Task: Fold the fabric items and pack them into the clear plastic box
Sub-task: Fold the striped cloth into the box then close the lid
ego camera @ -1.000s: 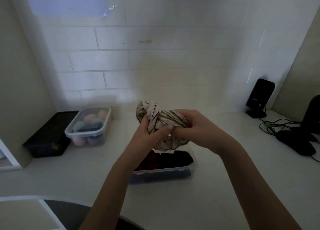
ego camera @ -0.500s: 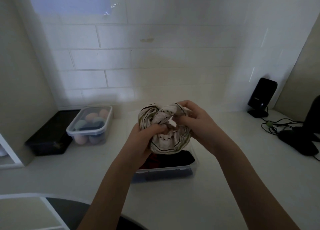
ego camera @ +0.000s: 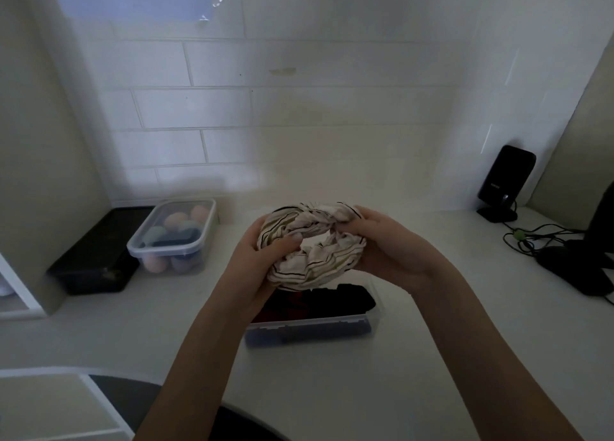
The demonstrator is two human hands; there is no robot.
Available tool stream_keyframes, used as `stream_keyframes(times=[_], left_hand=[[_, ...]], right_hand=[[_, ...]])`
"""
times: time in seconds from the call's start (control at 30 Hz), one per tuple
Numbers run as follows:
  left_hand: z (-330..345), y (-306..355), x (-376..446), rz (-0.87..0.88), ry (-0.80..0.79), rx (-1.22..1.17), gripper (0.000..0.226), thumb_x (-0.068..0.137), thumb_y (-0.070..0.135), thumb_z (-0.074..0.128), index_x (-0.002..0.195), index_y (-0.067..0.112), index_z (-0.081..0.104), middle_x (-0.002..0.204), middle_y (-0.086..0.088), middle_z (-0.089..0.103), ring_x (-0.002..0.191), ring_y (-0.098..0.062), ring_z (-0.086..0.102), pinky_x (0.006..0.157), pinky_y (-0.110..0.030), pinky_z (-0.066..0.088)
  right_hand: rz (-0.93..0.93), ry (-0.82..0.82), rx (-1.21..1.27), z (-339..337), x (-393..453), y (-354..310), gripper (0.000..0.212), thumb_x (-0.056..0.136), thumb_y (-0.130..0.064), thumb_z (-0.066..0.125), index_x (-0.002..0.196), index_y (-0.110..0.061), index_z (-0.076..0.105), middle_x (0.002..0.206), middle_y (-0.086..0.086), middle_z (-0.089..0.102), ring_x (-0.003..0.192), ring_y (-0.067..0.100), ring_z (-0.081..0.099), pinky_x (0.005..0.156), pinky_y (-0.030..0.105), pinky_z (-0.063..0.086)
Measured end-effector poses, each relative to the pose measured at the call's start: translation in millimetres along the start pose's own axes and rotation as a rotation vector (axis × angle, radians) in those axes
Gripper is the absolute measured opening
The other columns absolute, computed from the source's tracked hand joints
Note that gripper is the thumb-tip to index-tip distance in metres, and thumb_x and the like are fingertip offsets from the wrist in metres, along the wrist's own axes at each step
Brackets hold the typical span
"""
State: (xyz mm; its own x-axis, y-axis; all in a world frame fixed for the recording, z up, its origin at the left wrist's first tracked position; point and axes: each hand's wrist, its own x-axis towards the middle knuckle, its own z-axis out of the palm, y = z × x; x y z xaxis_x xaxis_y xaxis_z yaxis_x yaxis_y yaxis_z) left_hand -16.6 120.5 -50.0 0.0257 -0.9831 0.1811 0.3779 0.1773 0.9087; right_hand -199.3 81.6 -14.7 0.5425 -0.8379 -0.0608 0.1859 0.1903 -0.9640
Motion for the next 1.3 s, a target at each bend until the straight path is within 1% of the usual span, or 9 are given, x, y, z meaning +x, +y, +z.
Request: stream_keyframes(times=[0.1,0.27,0.47,0.6,0.67,0.8,1.03,1.17,1.3], left_hand=[[-4,2,-3,0.007,0.026,-0.049,0.056,0.068,0.005,0.069,0.122,0.016,0.057,0.110,-0.008,0.070,0.096,-0.023,0.070,0.070,-0.029,0.058],[-2,0,-7,0.063,0.009,-0.082,0.039,0.070,0.001,0.064,0.103,0.020,0.067,0.099,-0.005,0.074,0.090,-0.019,0.071,0.069,-0.026,0.058],[6,-14,-10,0.317,0.066,0.785,0.026,0.075,0.005,0.070,0.093,0.024,0.068,0.094,0.012,0.070,0.090,-0.002,0.065,0.078,-0.013,0.050],[8,-29,-7,0.437,0.054,1.102,0.015,0.073,0.006,0.074,0.087,0.012,0.076,0.092,-0.002,0.070,0.089,-0.015,0.065,0.086,-0.020,0.050],[7,-31,-6,0.402,0.062,1.179,0.014,0.075,0.009,0.073,0.088,0.011,0.077,0.093,-0.005,0.072,0.088,-0.019,0.067,0.083,-0.029,0.053],[3,-31,-7,0.386,0.053,1.447,0.018,0.083,0.020,0.063,0.097,0.024,0.074,0.103,0.009,0.071,0.099,-0.012,0.060,0.075,-0.022,0.044],[-3,-20,-4,0.341,-0.235,1.662,0.030,0.088,0.046,0.049,0.111,0.035,0.066,0.111,0.014,0.068,0.111,-0.010,0.047,0.092,-0.029,0.023],[-8,-16,-4,0.263,-0.323,1.639,0.034,0.086,0.049,0.052,0.114,0.034,0.064,0.103,0.007,0.069,0.103,-0.012,0.051,0.085,-0.027,0.033],[-5,-18,-7,0.174,-0.388,1.714,0.033,0.087,0.050,0.047,0.113,0.036,0.062,0.086,0.010,0.060,0.087,-0.010,0.047,0.077,-0.028,0.027]], right_hand=[[0.010,0.091,-0.032,-10,-1,0,0.021,0.086,0.001,0.057,0.103,-0.011,0.052,0.081,0.007,0.064,0.065,0.015,0.065,0.060,0.027,0.058],[-0.035,0.095,-0.142,-18,-5,-4,0.031,0.083,0.006,0.060,0.107,-0.012,0.054,0.086,0.012,0.067,0.071,0.020,0.067,0.062,0.028,0.059],[0.062,0.202,-0.657,-28,-4,3,0.016,0.078,-0.003,0.073,0.084,-0.005,0.059,0.074,0.014,0.069,0.058,0.016,0.069,0.057,0.028,0.060],[0.125,0.301,-0.824,-31,1,10,0.017,0.077,-0.013,0.075,0.074,-0.006,0.060,0.082,0.021,0.069,0.065,0.023,0.068,0.053,0.026,0.058],[0.127,0.288,-0.994,-31,3,12,0.027,0.078,-0.024,0.074,0.068,-0.005,0.058,0.069,0.014,0.060,0.056,0.015,0.057,0.045,0.019,0.046],[0.109,0.237,-1.206,-33,7,20,0.046,0.076,-0.029,0.075,0.052,-0.002,0.046,0.053,0.007,0.034,0.051,0.016,0.030,0.051,0.025,0.024],[0.078,0.193,-1.330,-35,7,25,0.034,0.070,-0.033,0.080,0.084,-0.021,0.051,0.081,-0.007,0.046,0.066,0.006,0.042,0.054,0.021,0.036],[-0.174,0.083,-1.212,-33,-3,10,0.027,0.077,-0.031,0.075,0.097,-0.030,0.057,0.105,-0.006,0.056,0.086,0.010,0.053,0.065,0.017,0.040],[-0.105,-0.093,-1.235,-25,0,14,0.028,0.077,-0.022,0.075,0.102,-0.033,0.069,0.106,-0.014,0.061,0.093,0.004,0.056,0.079,0.021,0.050]])
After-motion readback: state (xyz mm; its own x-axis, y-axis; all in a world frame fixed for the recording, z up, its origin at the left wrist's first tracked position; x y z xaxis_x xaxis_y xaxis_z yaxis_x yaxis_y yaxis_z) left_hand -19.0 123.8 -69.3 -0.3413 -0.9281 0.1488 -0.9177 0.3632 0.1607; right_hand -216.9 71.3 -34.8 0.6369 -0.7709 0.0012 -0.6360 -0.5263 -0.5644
